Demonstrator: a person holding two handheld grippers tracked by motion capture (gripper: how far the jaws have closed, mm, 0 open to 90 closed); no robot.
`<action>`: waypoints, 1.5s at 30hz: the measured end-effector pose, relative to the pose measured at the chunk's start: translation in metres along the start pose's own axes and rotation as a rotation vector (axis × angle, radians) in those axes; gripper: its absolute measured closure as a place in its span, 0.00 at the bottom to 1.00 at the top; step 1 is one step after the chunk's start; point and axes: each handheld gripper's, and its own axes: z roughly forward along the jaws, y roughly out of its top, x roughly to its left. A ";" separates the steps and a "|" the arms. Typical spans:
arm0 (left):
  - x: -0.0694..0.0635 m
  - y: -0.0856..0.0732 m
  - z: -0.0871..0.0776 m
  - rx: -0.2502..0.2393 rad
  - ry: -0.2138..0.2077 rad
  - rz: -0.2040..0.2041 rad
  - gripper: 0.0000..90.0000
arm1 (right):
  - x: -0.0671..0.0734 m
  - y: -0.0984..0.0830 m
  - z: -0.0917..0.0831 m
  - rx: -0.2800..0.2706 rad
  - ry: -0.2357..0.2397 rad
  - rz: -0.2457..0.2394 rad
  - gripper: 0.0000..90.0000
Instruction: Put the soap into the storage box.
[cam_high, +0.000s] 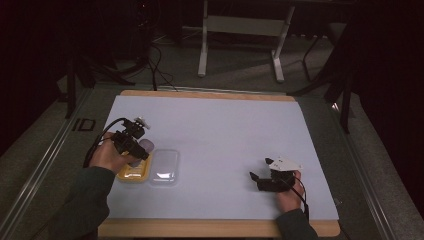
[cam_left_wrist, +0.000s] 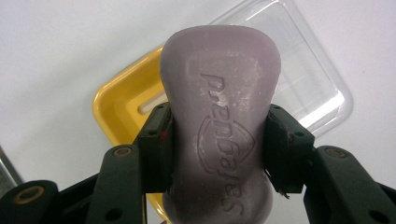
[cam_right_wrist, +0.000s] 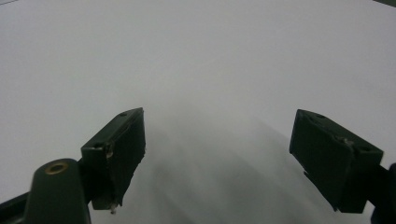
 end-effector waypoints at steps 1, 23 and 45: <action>0.000 -0.001 0.000 0.001 -0.001 -0.004 0.55 | 0.000 0.000 0.000 0.001 -0.001 -0.001 0.20; 0.011 -0.011 0.020 0.022 -0.009 -0.130 0.55 | 0.000 0.000 0.000 0.002 0.000 -0.003 0.20; 0.021 -0.014 0.042 0.040 -0.012 -0.235 0.55 | 0.000 0.000 0.000 0.003 -0.002 -0.004 0.20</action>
